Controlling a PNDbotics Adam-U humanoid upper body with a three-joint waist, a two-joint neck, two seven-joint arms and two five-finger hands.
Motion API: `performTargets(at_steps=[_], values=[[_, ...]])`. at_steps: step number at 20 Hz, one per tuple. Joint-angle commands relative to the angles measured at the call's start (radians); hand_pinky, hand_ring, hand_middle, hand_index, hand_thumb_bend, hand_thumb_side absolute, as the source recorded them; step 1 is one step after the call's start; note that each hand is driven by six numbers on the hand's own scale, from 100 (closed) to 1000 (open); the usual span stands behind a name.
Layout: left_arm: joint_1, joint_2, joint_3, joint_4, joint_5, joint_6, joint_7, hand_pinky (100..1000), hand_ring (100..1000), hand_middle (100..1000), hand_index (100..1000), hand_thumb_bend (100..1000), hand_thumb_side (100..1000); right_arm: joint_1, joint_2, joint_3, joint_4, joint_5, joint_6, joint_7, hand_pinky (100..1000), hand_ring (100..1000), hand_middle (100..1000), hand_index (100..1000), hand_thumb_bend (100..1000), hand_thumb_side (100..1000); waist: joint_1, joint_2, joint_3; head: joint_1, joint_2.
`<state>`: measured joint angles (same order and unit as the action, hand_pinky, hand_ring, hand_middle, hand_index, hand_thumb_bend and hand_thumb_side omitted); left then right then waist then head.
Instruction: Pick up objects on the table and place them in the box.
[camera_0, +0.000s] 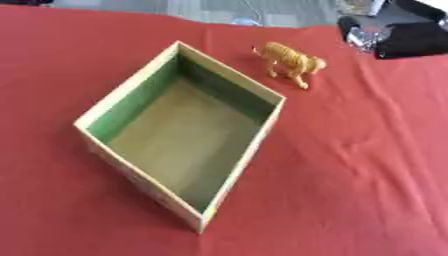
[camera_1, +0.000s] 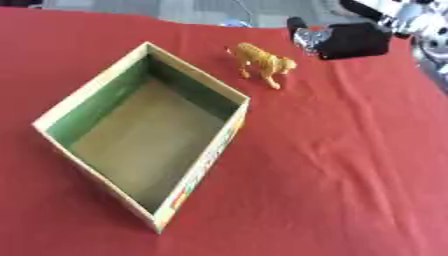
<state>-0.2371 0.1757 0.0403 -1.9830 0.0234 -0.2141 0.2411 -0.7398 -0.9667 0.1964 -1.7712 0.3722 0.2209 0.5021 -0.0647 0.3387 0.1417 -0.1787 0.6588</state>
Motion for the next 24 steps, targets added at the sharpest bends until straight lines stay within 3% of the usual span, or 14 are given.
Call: performTargets(at_steps=[1,7,12,18,24], values=[[-0.002,0.018,-0.005,-0.017,0.008,0.000,-0.006,506,500,551,683,100,763,-0.064,0.018,0.022,0.081,0.037,-0.017,0.058,987,923,920,1000,155,713,0.010,-0.025,-0.002,-0.001,0.020],[-0.003,0.016,-0.010,-0.017,0.014,-0.003,-0.013,505,500,551,683,100,760,-0.191,0.109,0.083,0.261,0.147,-0.077,0.142,994,939,944,1000,201,671,0.026,-0.028,0.003,0.013,0.013],[-0.003,0.014,-0.012,-0.017,0.016,-0.003,-0.017,505,500,551,683,100,754,-0.252,0.175,0.109,0.387,0.214,-0.129,0.187,997,946,951,1000,220,639,0.033,-0.027,0.011,0.018,-0.004],[-0.002,0.012,-0.014,-0.017,0.015,0.001,-0.020,505,500,552,682,100,754,-0.287,0.223,0.103,0.493,0.237,-0.165,0.218,1000,950,954,1000,256,670,0.033,-0.027,0.012,0.029,-0.029],[-0.003,0.013,-0.015,-0.017,0.013,0.006,-0.023,504,500,552,682,100,748,-0.302,0.236,0.083,0.545,0.252,-0.167,0.219,1000,953,960,1000,285,678,0.029,-0.027,0.008,0.047,-0.049]])
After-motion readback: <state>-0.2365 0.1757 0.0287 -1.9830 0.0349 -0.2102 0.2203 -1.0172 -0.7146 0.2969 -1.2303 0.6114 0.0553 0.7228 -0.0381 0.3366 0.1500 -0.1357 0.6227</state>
